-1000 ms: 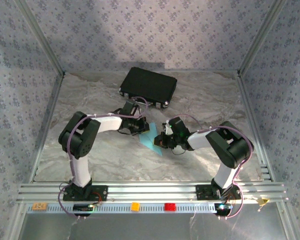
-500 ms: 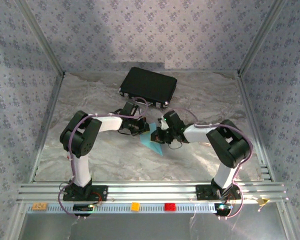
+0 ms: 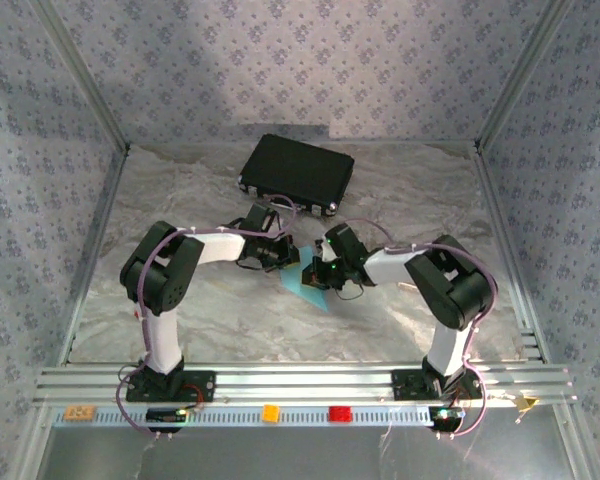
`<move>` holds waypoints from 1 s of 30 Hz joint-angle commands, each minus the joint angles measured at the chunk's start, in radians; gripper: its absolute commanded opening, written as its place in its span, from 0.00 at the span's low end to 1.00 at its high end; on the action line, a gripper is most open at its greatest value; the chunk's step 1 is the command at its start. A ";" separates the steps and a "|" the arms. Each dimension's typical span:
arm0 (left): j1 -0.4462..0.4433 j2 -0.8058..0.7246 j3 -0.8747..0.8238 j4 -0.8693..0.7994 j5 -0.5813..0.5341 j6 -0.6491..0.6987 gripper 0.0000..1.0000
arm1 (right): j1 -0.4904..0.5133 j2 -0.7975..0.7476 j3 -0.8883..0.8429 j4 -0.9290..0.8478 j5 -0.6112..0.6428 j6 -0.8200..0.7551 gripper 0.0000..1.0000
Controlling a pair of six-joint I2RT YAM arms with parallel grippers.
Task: Fold a paper plane with a square sheet of paper (pick it up from the middle)
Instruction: Fourth fold the wing at the center of the table.
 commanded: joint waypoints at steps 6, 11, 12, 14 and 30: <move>0.010 0.053 -0.018 -0.035 -0.044 0.020 0.00 | -0.005 -0.081 -0.047 -0.123 0.006 -0.051 0.03; 0.009 0.055 -0.017 -0.035 -0.047 0.020 0.00 | -0.016 -0.052 -0.122 -0.066 0.002 -0.027 0.03; 0.010 0.055 -0.016 -0.037 -0.048 0.020 0.00 | -0.017 -0.053 -0.135 -0.053 0.000 -0.021 0.02; 0.010 0.055 -0.015 -0.039 -0.048 0.019 0.00 | -0.017 -0.071 -0.163 -0.036 -0.005 -0.007 0.02; 0.012 0.052 -0.016 -0.047 -0.052 0.026 0.00 | -0.035 -0.293 -0.369 -0.067 -0.015 -0.008 0.04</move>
